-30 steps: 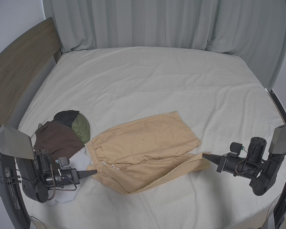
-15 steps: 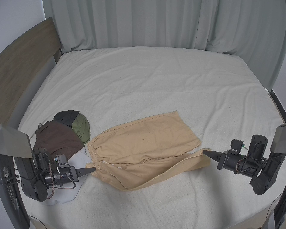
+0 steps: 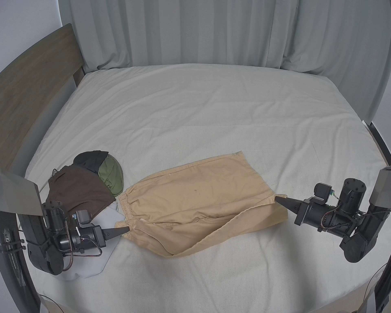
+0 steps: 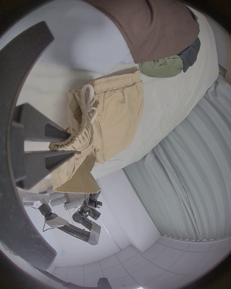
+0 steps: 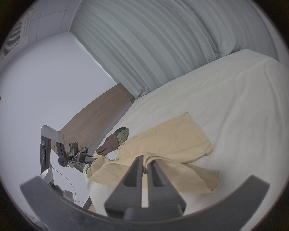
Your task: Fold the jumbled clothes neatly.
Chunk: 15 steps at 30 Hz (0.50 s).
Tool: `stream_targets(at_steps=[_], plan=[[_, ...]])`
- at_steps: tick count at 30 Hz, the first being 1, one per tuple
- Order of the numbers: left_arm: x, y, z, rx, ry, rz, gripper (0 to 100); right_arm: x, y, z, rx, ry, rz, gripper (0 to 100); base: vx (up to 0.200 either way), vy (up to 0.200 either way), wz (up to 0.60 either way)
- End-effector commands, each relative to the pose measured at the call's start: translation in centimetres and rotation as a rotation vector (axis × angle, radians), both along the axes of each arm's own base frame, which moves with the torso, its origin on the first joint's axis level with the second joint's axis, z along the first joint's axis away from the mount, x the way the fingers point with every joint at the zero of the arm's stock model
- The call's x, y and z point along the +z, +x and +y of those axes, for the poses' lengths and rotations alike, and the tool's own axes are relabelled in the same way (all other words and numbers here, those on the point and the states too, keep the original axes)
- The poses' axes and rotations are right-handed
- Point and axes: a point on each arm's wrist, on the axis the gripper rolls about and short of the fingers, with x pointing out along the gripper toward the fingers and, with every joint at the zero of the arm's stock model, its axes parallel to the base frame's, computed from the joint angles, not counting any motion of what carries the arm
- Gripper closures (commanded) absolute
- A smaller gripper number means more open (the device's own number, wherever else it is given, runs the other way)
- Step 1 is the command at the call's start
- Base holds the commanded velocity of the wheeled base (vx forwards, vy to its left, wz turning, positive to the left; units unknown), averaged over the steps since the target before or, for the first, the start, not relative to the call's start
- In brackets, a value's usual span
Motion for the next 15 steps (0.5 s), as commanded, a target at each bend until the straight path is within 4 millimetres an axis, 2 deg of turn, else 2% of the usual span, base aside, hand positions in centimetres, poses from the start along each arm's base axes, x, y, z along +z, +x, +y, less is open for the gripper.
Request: stream_targets(at_steps=[1, 15], plan=[[0.2, 0.0, 0.1, 0.005, 0.000, -0.007, 100, 0.0, 0.2, 0.3, 0.011, 0.001, -0.008, 100, 0.000, 0.000, 0.00], [0.3, 0.1, 0.3, 0.014, 0.002, -0.013, 100, 1.5, 2.0, 1.0, 0.017, 0.021, -0.102, 100, 0.000, 0.000, 0.00]])
